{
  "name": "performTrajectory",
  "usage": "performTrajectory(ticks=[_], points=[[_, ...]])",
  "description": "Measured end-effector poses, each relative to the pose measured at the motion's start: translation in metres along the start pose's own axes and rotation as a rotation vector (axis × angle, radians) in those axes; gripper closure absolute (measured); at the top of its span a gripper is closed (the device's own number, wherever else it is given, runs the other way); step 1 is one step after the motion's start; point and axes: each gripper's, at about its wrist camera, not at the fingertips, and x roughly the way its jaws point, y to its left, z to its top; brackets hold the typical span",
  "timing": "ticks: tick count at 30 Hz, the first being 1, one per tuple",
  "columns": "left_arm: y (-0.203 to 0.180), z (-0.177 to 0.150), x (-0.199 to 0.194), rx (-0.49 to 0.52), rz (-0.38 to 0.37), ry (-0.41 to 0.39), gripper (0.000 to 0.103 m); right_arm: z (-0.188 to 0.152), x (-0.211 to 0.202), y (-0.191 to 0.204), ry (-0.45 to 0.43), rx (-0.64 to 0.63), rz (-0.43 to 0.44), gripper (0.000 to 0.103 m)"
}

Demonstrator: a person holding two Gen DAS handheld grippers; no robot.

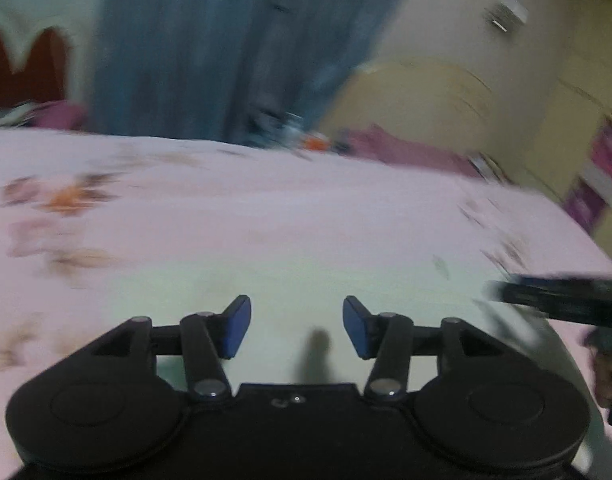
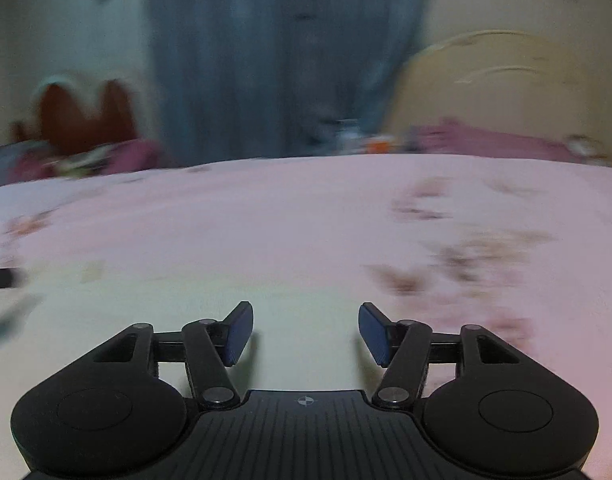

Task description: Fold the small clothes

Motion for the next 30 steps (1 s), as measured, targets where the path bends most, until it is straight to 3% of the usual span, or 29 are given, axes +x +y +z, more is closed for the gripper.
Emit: performTrajectory(ticks=[3,5,7,8,9,11,13,14,16,20,22,27,30], points=[[-0.027,-0.007,0.016,0.075,-0.033,0.032,0.051,-0.004,0.019,0.037,0.053,-0.085,0.094,0.066],[-0.021,-0.011,0.019,0.088,0.014,0.034,0.038,-0.007,0.023,0.042,0.045,-0.114,0.103,0.066],[0.001,-0.015,0.017,0.057,0.094,0.029,0.040,-0.009,0.022,0.026,0.029,-0.092,0.026,0.066],[0.014,-0.015,0.013,0.026,0.099,0.017,0.042,-0.010,0.022,0.008,0.025,-0.058,-0.088,0.066],[0.025,-0.015,0.011,-0.005,0.088,0.010,0.043,-0.011,0.024,-0.012,0.026,-0.002,-0.144,0.066],[0.025,-0.011,0.009,-0.002,0.093,0.018,0.043,-0.012,0.020,-0.042,0.023,0.112,-0.128,0.066],[0.012,-0.006,0.003,0.015,0.126,0.000,0.039,-0.007,0.011,-0.041,0.013,0.110,-0.155,0.066],[0.005,-0.006,-0.002,0.021,0.115,-0.019,0.035,-0.005,0.002,-0.036,-0.013,0.106,-0.151,0.066],[-0.011,-0.009,-0.011,0.026,0.070,-0.042,0.033,-0.004,-0.011,-0.020,-0.037,0.089,-0.062,0.066],[-0.046,-0.028,-0.007,0.091,0.018,-0.003,0.033,-0.017,-0.010,0.023,0.014,-0.035,0.069,0.066],[-0.051,-0.037,0.008,0.107,0.044,0.055,0.034,-0.026,0.000,0.037,0.043,-0.091,0.059,0.066],[-0.046,-0.029,-0.007,0.078,0.061,0.022,0.040,-0.025,-0.010,0.028,0.038,-0.056,0.018,0.066],[-0.047,-0.032,-0.020,0.041,0.017,0.000,0.039,-0.033,-0.030,0.041,0.018,-0.129,0.078,0.066]])
